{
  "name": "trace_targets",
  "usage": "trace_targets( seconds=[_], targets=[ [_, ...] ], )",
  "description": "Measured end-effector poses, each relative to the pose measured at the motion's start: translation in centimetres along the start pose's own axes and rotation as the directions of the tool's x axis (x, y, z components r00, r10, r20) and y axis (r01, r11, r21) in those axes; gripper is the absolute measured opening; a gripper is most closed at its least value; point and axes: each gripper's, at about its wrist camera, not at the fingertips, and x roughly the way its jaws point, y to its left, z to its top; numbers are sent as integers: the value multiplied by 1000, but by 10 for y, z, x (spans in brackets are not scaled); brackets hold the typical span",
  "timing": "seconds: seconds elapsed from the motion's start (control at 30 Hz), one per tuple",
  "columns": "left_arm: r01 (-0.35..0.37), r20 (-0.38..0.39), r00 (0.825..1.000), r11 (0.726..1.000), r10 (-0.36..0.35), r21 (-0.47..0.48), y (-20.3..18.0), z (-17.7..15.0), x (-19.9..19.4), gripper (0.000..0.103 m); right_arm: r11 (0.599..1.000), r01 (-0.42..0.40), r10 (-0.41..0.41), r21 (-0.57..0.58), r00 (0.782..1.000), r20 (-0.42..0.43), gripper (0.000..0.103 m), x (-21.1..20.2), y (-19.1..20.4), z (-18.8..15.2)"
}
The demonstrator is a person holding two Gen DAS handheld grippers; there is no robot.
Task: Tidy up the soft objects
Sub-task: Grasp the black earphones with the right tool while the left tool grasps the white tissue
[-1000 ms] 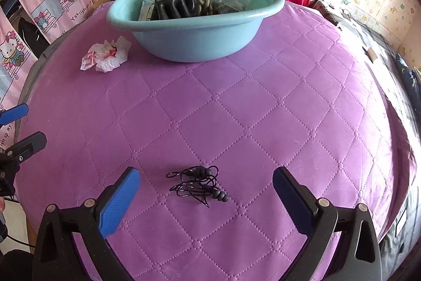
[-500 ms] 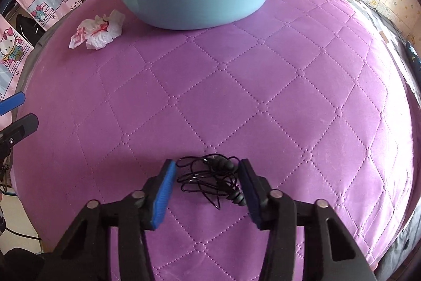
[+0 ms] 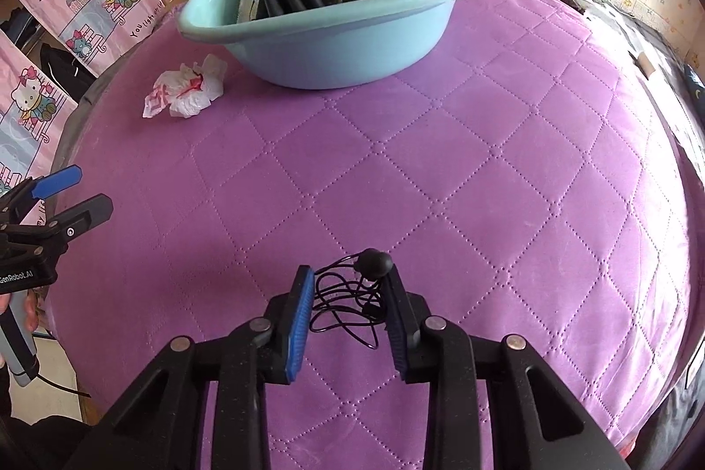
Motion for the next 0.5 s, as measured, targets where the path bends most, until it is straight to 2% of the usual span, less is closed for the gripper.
trace_targets(
  seconds=[0.5],
  targets=[
    [16,58,998,1000,-16,11,3,45,21,103,1000,-10,10,3,1000,30,32,3,7,20]
  ],
)
